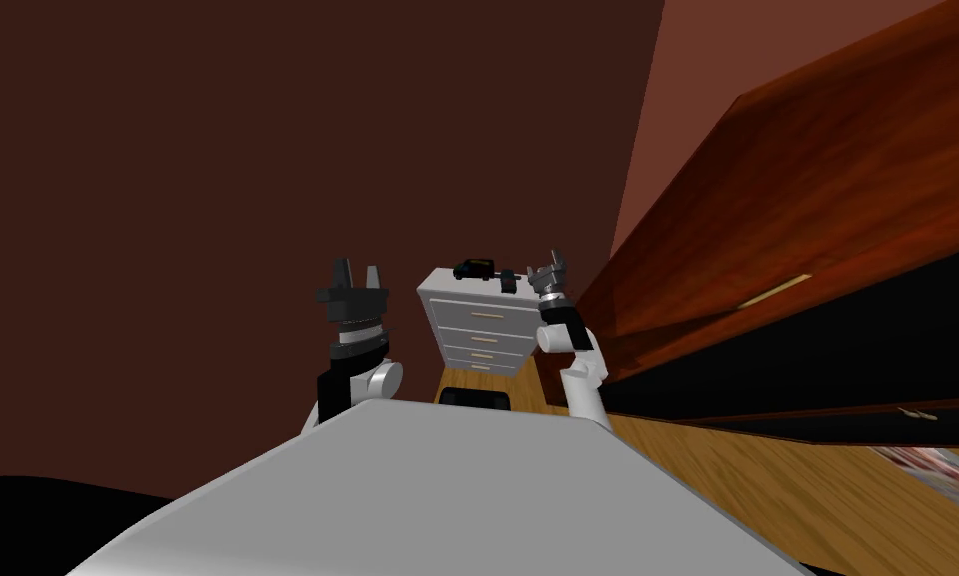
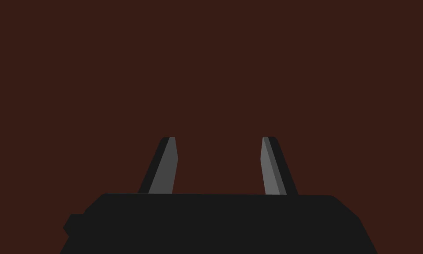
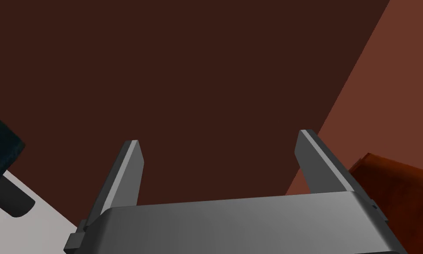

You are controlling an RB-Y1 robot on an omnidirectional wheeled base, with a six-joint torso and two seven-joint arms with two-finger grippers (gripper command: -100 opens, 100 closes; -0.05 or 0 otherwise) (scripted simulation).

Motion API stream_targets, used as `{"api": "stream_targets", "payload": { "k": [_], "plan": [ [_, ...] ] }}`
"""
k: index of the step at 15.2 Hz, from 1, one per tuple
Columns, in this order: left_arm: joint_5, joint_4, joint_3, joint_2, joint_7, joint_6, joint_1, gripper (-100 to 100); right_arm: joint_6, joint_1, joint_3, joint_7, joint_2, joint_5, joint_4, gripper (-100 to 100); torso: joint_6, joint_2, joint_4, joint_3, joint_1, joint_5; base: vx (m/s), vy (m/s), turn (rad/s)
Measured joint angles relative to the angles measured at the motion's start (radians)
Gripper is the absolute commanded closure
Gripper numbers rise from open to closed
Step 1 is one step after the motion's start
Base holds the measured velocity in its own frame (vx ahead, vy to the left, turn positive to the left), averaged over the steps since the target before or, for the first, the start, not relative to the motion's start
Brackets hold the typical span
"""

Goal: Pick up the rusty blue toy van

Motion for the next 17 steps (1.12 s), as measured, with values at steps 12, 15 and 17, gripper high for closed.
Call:
{"api": "stream_targets", "payload": {
  "k": [12,15,17],
  "plan": [
    [0.000,0.000,0.000,0.000,0.000,0.000,0.000,0,0.243,-0.225,-0.010,-0.211,-0.020,-0.029,0.113,-100,0.000,0.000,0.000,0.000,0.000,0.000,0.003,0.006,-0.029],
    [0.000,0.000,0.000,0.000,0.000,0.000,0.000,0,0.292,-0.272,-0.013,-0.256,-0.024,-0.036,0.144,-100,0.000,-0.001,0.000,0.000,0.000,0.000,0.011,0.010,-0.035],
    [0.000,0.000,0.000,0.000,0.000,0.000,0.000,0,0.328,-0.301,-0.016,-0.280,-0.026,-0.039,0.155,-100,0.000,0.000,0.000,0.000,0.000,0.000,0.005,0.007,-0.013]
  ]
}}
